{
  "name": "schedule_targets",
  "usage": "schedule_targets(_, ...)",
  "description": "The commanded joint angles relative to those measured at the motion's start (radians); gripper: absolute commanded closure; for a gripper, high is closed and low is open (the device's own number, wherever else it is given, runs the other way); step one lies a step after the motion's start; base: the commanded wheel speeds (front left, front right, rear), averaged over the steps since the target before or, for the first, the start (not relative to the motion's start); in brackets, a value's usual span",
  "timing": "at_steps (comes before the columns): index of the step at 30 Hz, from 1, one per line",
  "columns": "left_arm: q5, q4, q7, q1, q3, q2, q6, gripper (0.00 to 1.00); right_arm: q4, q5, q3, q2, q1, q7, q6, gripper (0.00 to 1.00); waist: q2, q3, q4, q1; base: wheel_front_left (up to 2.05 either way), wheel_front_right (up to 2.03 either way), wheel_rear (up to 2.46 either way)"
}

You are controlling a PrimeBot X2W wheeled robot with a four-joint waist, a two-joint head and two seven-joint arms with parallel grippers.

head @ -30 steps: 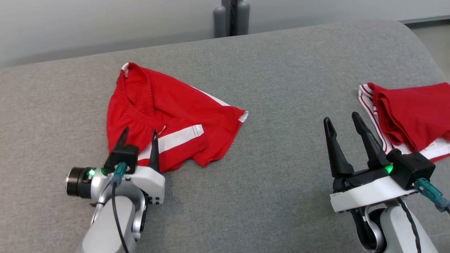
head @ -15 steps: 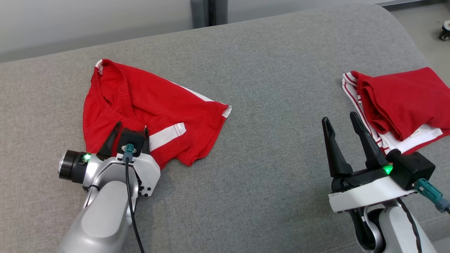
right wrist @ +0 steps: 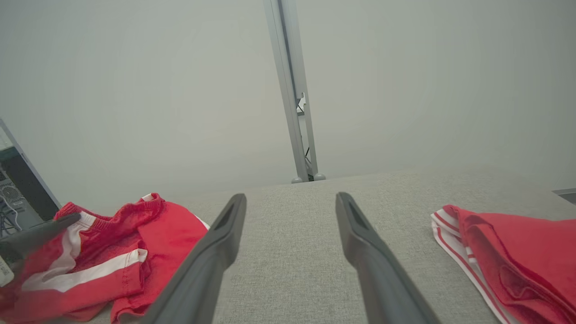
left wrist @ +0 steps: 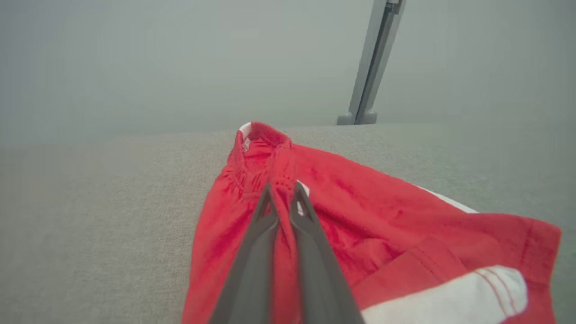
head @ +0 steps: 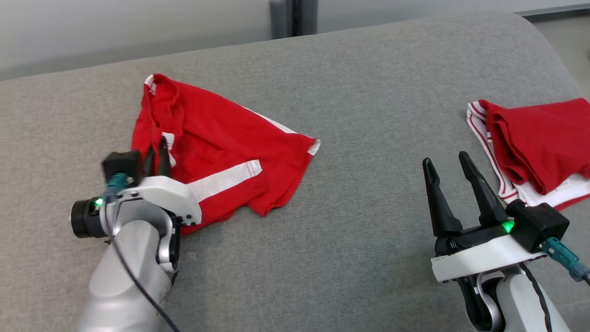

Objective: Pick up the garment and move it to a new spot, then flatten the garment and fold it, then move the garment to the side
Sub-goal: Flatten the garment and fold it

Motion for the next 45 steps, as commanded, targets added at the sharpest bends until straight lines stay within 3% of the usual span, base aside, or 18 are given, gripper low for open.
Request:
schedule_targets(1,-0.029,-0.011,-0.012,0.014,0.024,0.002,-0.007,1.0,0.001,-0.01,-0.004,-0.003,0.006,-0.002,0.0,0.0,0.0,-0.013,0.021,0.0,0.0,0.0,0.0)
schedule_targets(10,-0.196,-0.014,-0.043,0.109,0.176,0.002,-0.023,1.0,0.009,-0.013,0.011,-0.004,0.023,0.014,0.0,0.0,0.0,-0.068,0.12,0.0,0.0,0.0,0.0)
schedule_targets(15,-0.214,0.035,-0.031,0.153,0.183,0.005,-0.019,1.0,0.015,-0.01,0.018,-0.004,0.029,0.02,0.0,0.0,0.0,-0.094,0.145,0.0,0.0,0.0,0.0)
schedule_targets(16,-0.214,0.043,-0.026,0.157,0.179,0.004,-0.022,0.58,0.016,-0.01,0.019,-0.004,0.031,0.02,0.0,0.0,0.0,-0.098,0.149,0.0,0.0,0.0,0.0)
schedule_targets(17,-0.212,0.052,-0.026,0.161,0.176,0.005,-0.022,0.0,0.017,-0.01,0.021,-0.004,0.034,0.023,0.0,0.0,0.0,-0.104,0.154,0.0,0.0,0.0,0.0)
schedule_targets(22,-0.208,0.064,-0.034,0.176,0.173,0.006,-0.019,0.0,0.022,-0.011,0.032,-0.004,0.041,0.035,0.0,0.0,0.0,-0.13,0.173,0.0,0.0,0.0,0.0)
schedule_targets(30,-0.13,-0.059,-0.05,0.217,0.116,0.003,-0.061,0.0,0.049,-0.025,0.048,-0.004,0.026,0.071,0.0,0.0,0.0,-0.157,0.222,0.0,0.0,0.0,0.0)
schedule_targets(34,-0.067,-0.202,-0.05,0.296,0.063,-0.007,-0.054,0.0,0.123,-0.025,0.057,-0.009,-0.034,0.118,0.0,0.0,0.0,-0.145,0.285,0.0,0.0,0.0,0.0)
schedule_targets(45,-0.08,-0.287,-0.051,0.351,-0.063,-0.015,-0.035,0.0,0.388,0.044,0.109,-0.056,-0.187,0.171,0.0,0.0,0.0,-0.099,0.415,0.0,0.0,0.0,0.0)
